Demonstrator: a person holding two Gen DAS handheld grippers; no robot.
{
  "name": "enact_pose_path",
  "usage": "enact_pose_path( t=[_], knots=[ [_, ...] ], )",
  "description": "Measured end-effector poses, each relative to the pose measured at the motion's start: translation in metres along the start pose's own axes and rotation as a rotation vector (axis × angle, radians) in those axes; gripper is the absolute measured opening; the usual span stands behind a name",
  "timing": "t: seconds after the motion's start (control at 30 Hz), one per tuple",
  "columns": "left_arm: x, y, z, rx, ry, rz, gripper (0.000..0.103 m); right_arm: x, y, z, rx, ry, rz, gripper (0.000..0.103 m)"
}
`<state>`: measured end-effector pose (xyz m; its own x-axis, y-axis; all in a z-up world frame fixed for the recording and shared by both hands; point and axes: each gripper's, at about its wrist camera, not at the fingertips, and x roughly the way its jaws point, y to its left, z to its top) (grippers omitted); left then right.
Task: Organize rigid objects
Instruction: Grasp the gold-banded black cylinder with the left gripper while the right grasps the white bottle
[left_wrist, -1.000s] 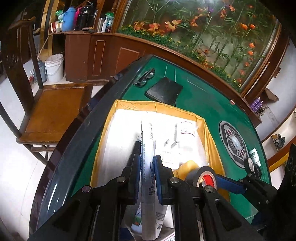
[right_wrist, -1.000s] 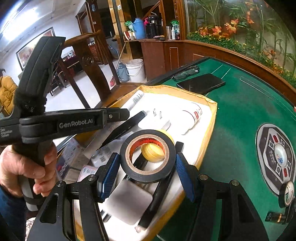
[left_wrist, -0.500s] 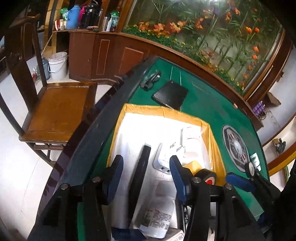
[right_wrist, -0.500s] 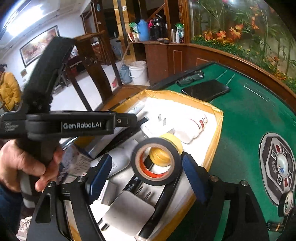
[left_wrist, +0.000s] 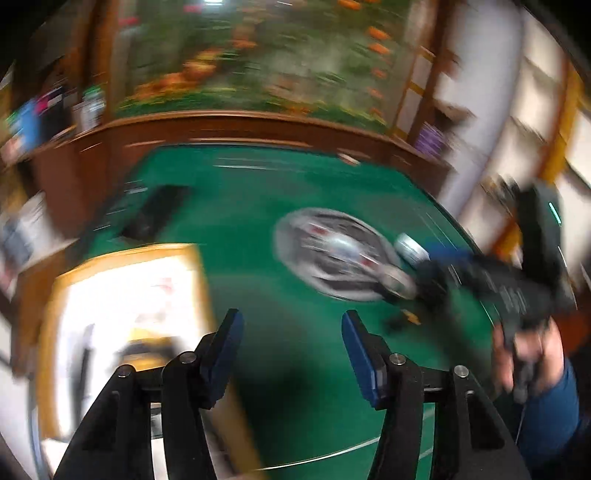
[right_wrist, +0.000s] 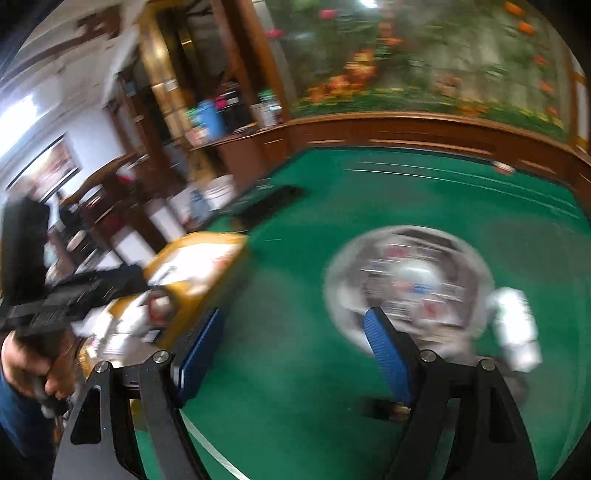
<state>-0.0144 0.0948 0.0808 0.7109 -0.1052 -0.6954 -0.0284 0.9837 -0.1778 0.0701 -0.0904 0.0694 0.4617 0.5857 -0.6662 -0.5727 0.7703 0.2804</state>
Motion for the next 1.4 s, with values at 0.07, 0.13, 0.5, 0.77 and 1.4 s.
enact_pose_path(
  t=[0.07, 0.13, 0.5, 0.77, 1.4],
  knots=[
    [0.020, -0.034, -0.001, 0.085, 0.044, -0.059, 0.063, -0.010, -0.037, -0.002, 0.033, -0.029, -0.089, 0.078],
    [0.043, -0.067, -0.004, 0.180, 0.091, -0.097, 0.066, -0.017, -0.076, -0.010, 0.060, -0.061, -0.164, 0.078],
    [0.123, -0.141, -0.006, 0.408, 0.197, -0.015, 0.065, -0.024, -0.173, -0.022, 0.391, -0.086, -0.088, 0.078],
    [0.129, -0.146, -0.014, 0.365, 0.193, -0.011, 0.017, -0.016, -0.170, -0.014, 0.324, -0.057, -0.146, 0.078],
    [0.100, -0.132, -0.037, 0.169, 0.129, -0.024, 0.017, 0.014, -0.127, -0.018, 0.093, 0.047, -0.223, 0.033]
  ],
)
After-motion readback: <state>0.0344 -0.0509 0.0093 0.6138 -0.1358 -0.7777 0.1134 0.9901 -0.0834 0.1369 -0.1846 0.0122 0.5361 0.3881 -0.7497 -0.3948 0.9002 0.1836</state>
